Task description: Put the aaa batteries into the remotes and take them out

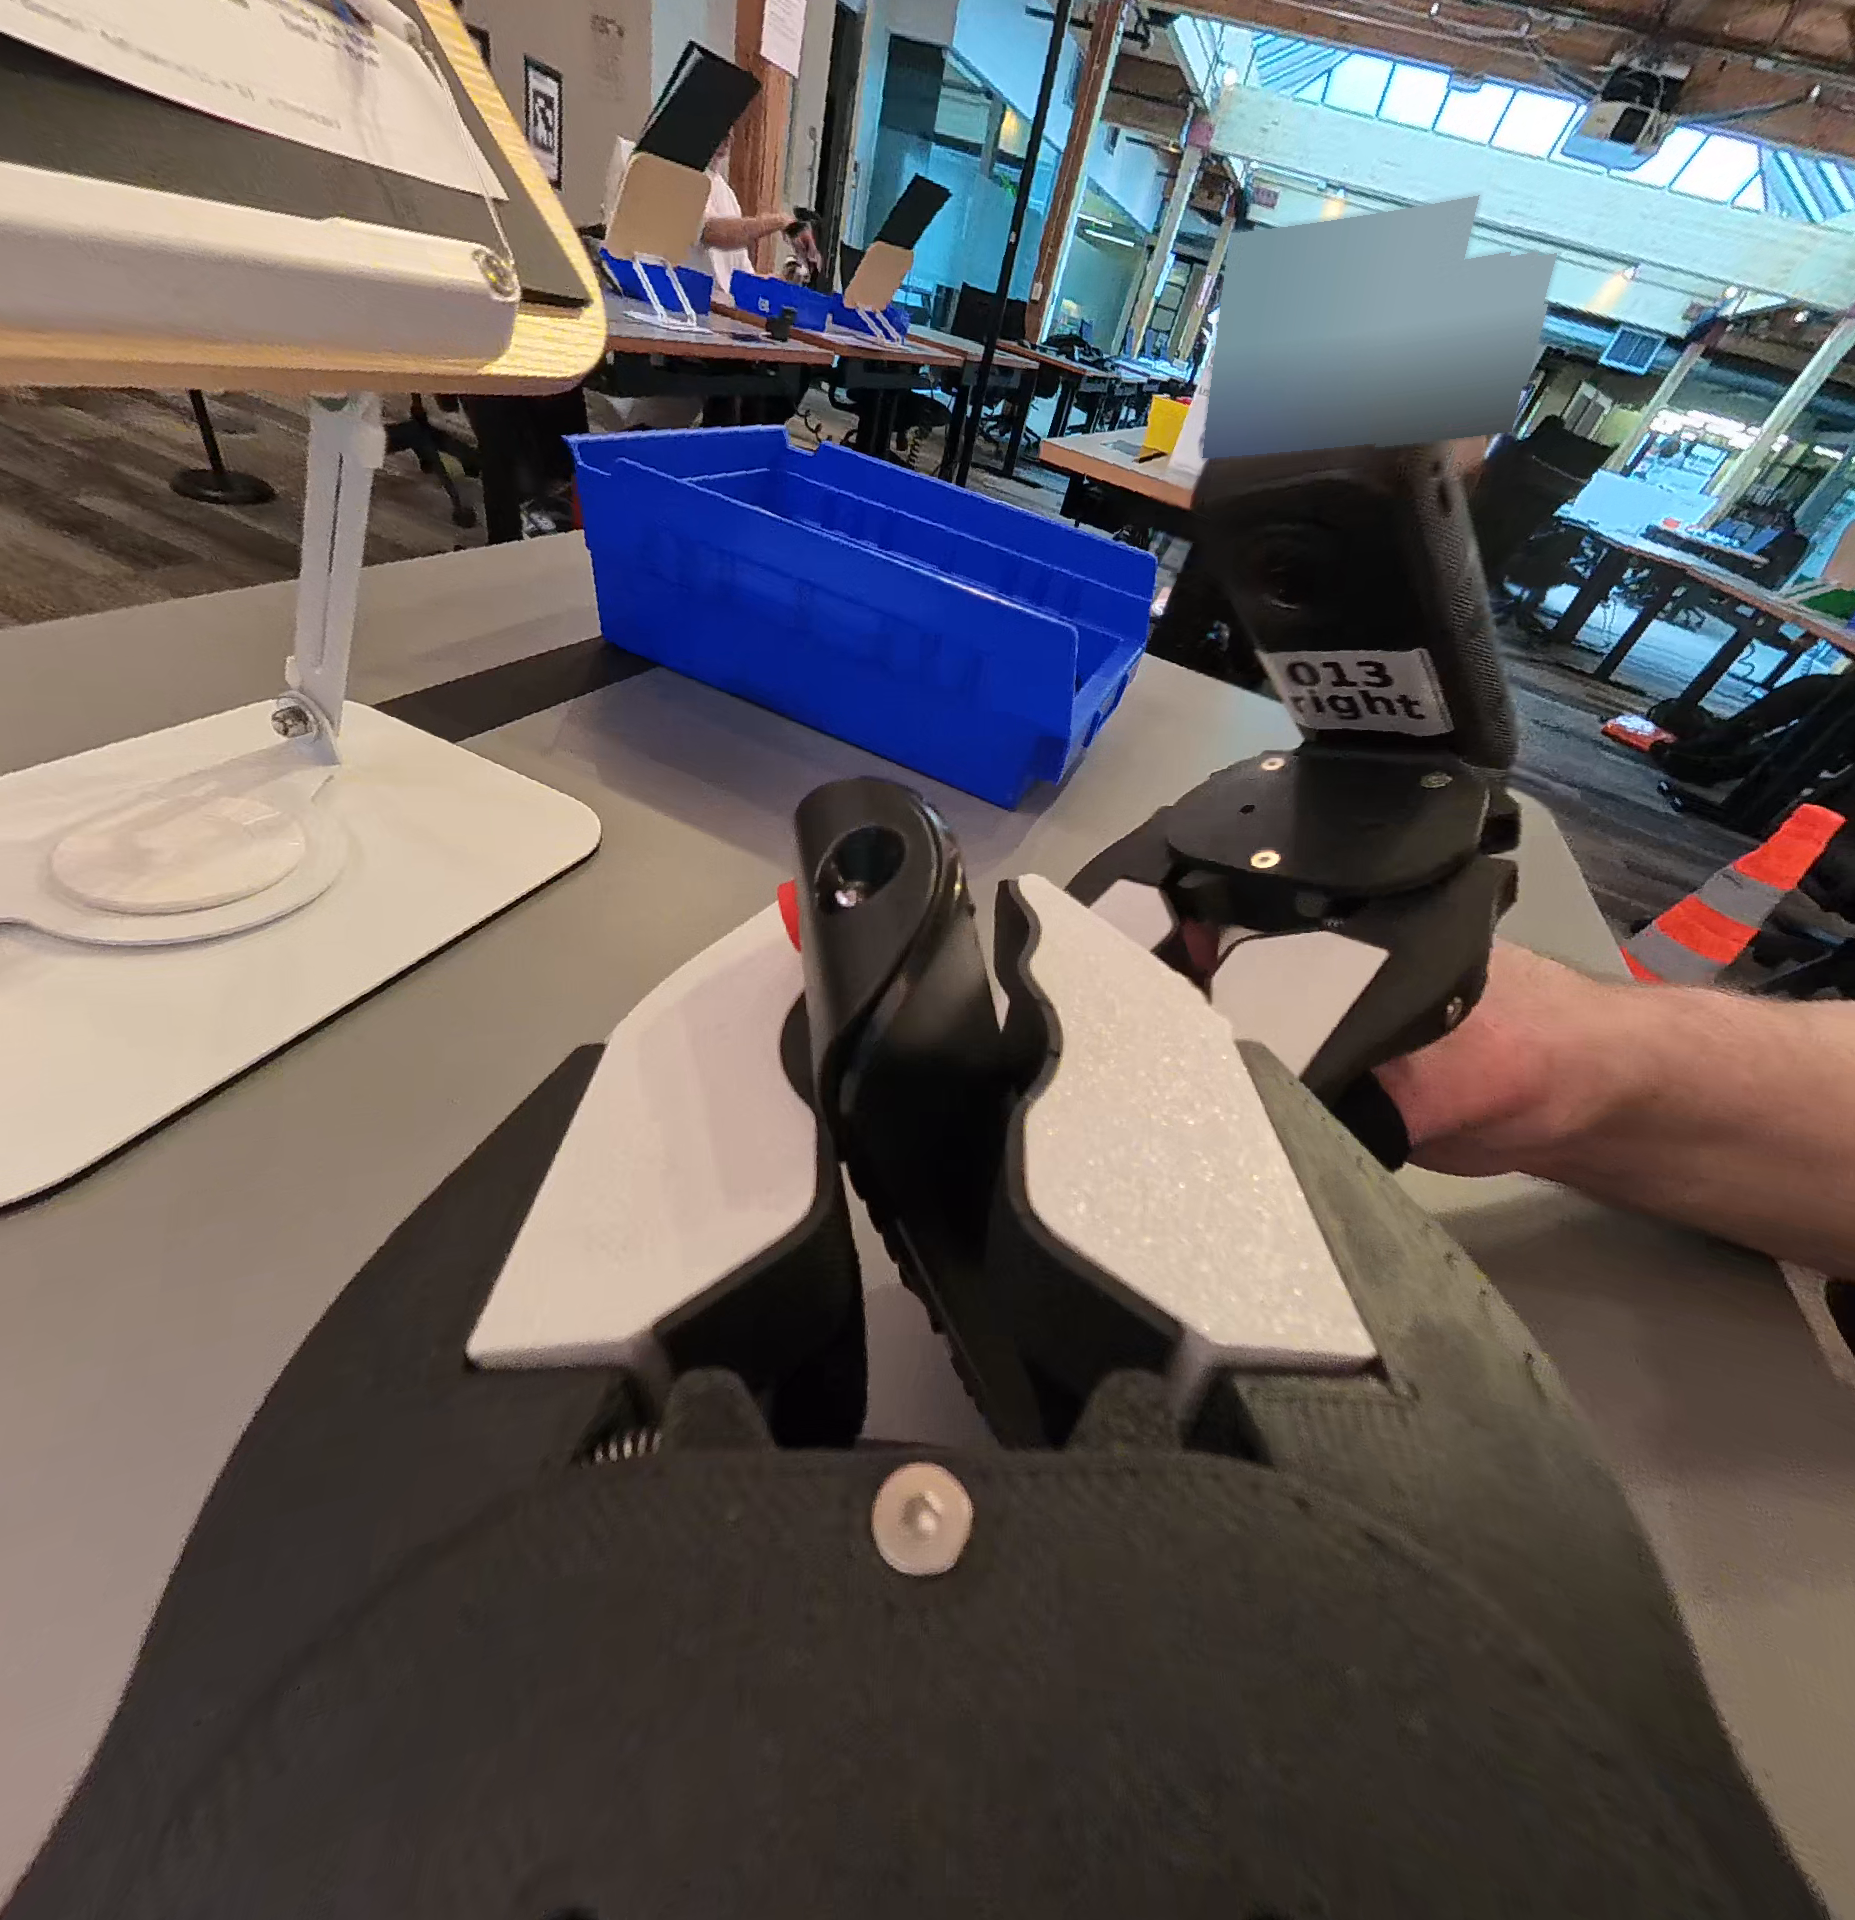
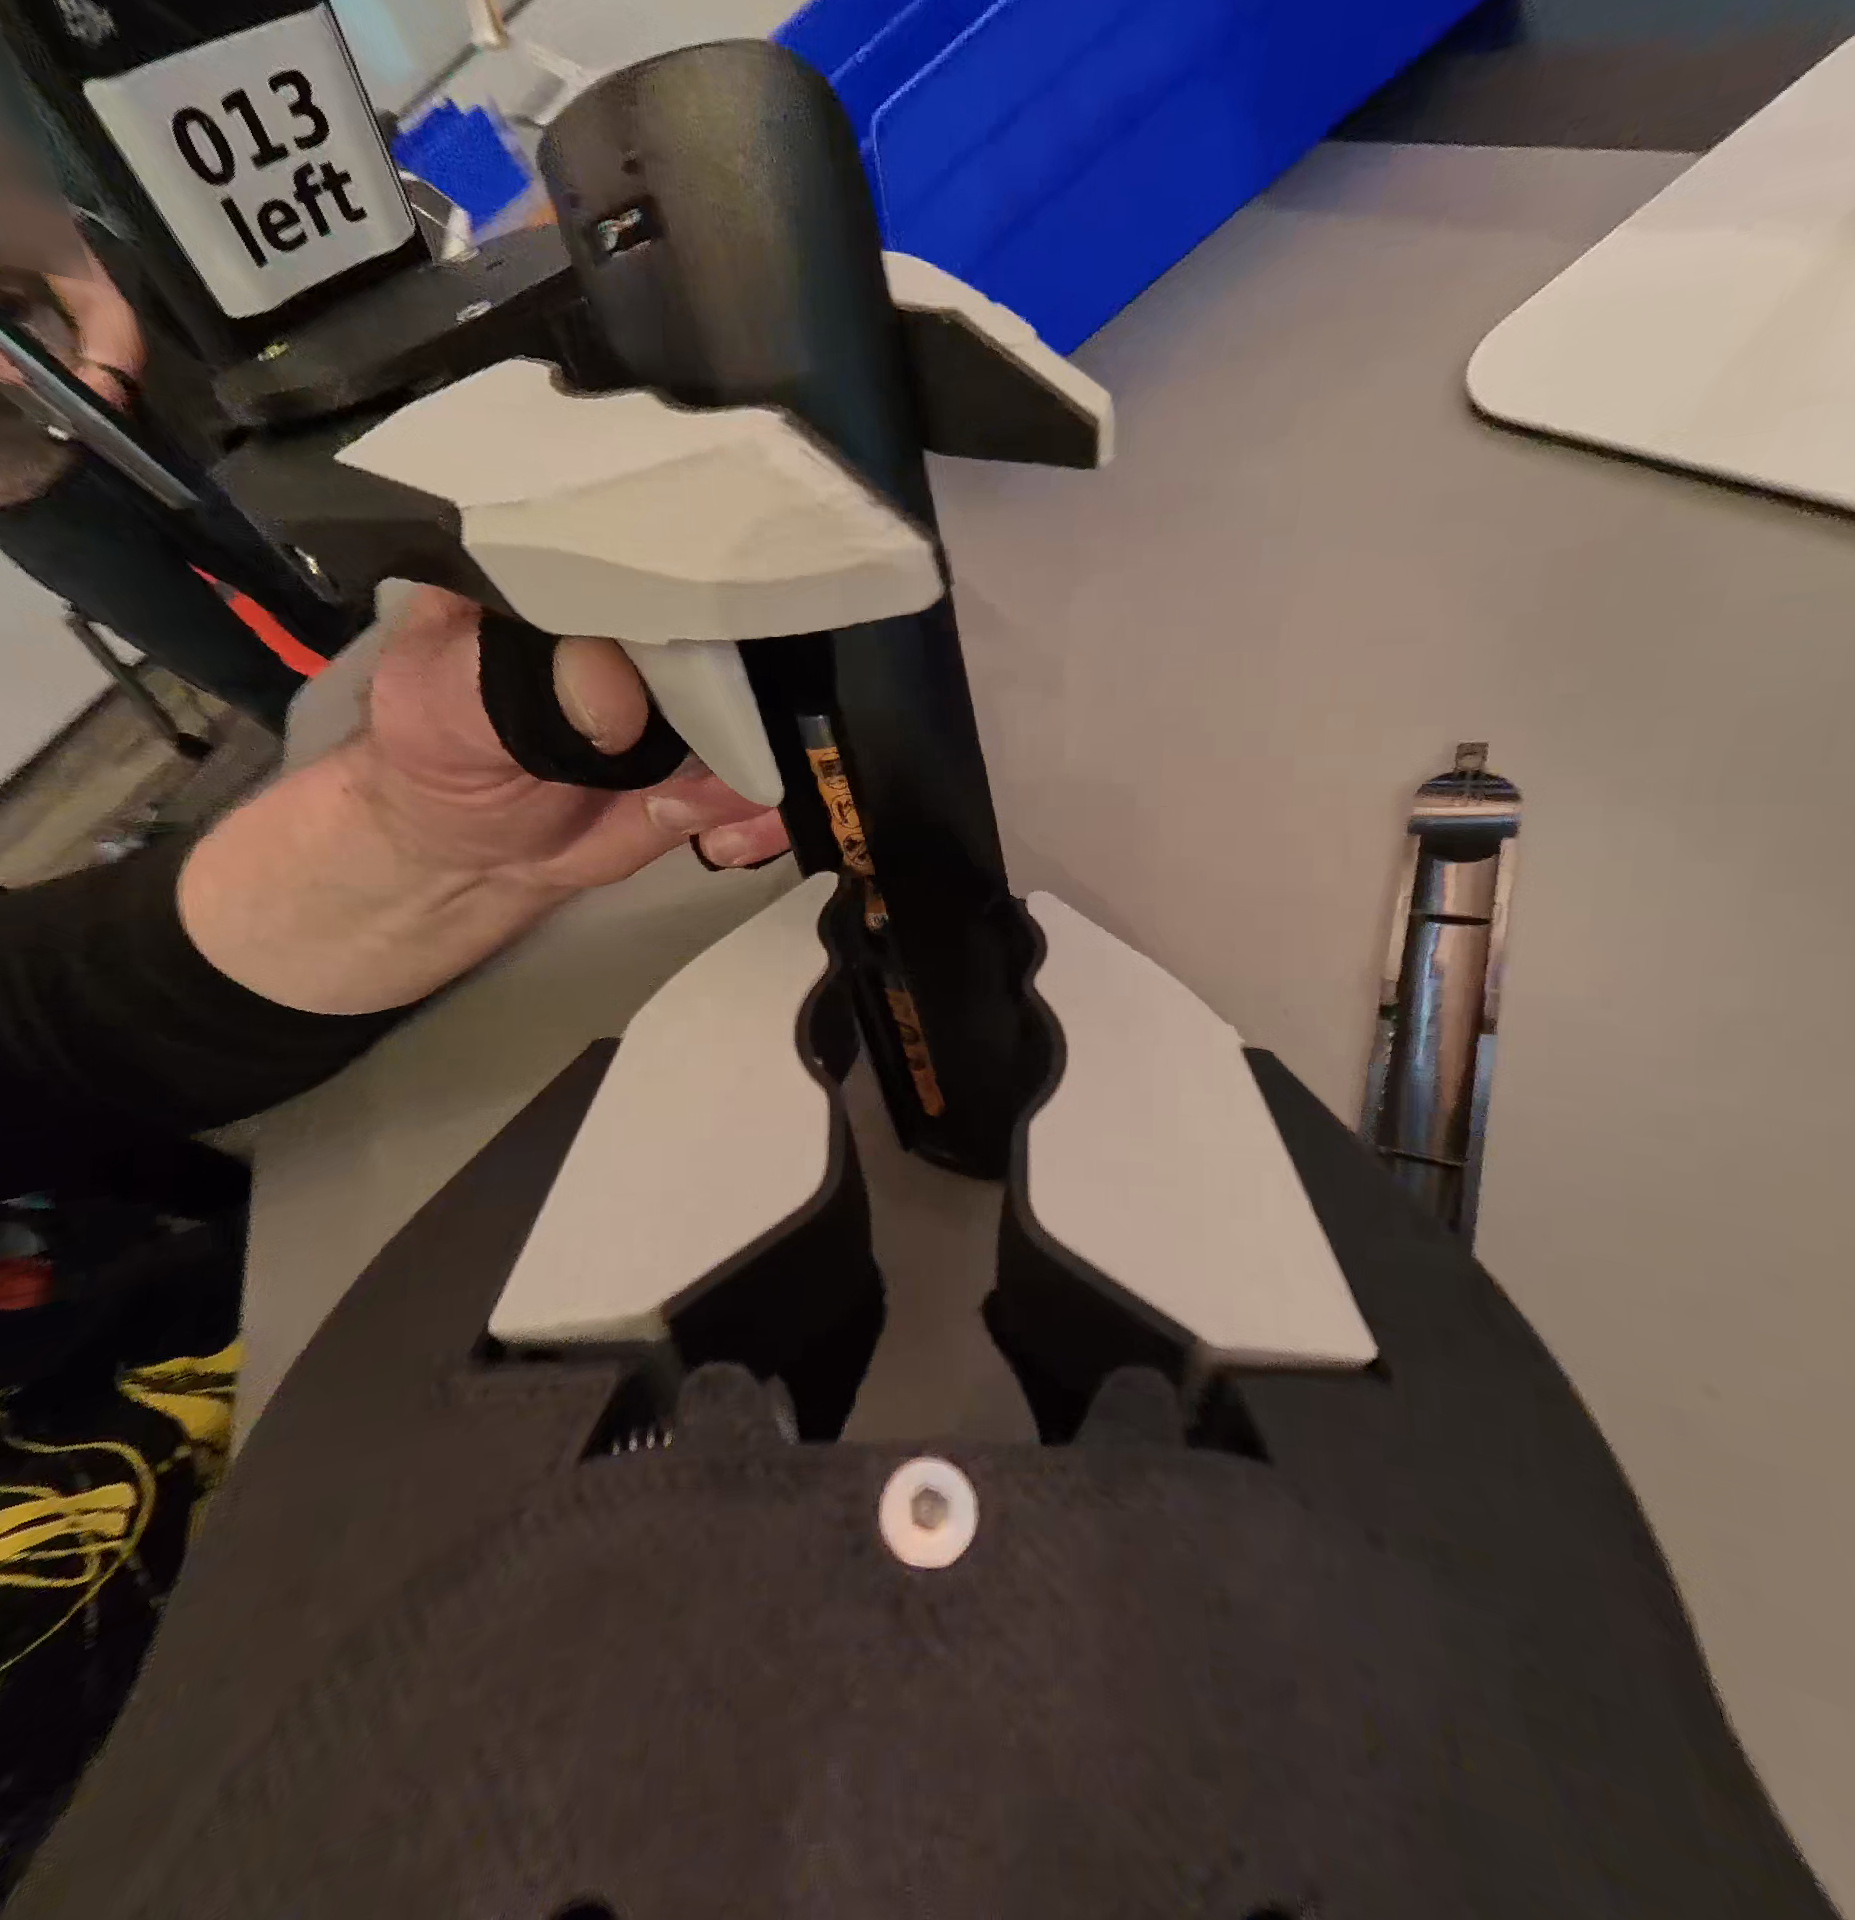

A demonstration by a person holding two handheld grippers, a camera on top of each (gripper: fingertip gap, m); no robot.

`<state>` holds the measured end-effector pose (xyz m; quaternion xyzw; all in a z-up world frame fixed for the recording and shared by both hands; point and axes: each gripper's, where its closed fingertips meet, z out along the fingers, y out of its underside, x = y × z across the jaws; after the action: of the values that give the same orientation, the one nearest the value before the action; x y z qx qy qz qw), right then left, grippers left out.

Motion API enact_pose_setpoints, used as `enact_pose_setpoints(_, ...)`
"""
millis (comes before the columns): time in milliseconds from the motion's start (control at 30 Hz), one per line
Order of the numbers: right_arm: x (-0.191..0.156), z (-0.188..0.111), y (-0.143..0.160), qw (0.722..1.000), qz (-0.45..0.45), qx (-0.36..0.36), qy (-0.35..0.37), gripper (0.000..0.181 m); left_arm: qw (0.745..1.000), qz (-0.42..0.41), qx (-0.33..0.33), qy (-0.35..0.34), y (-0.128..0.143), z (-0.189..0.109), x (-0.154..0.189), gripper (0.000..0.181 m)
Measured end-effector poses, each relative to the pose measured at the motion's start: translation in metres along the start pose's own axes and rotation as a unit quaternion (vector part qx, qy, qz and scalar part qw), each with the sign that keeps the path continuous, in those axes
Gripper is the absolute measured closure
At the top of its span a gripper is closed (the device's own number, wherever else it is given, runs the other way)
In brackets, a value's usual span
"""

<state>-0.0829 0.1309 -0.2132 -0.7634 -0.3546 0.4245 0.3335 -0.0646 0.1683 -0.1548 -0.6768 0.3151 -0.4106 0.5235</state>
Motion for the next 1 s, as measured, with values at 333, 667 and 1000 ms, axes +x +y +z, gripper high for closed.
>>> enact_pose_setpoints(333, 0.002, 0.003, 0.006, 0.994, -0.045, -0.097, 0.03, 0.156, 1.0, -0.016, 0.006, -0.02, 0.001, 0.0, -0.005, 0.153)
enact_pose_setpoints(667, 0.003, 0.005, 0.008, 0.988, -0.062, -0.128, 0.055, 0.168, 0.998, 0.023, 0.011, -0.056, -0.003, -0.006, -0.009, 0.151)
enact_pose_setpoints(1000, 0.014, -0.001, 0.03, 0.994, -0.013, -0.106, 0.015, 0.152, 0.998, -0.024, 0.015, -0.06, 0.0, -0.01, -0.027, 0.151)
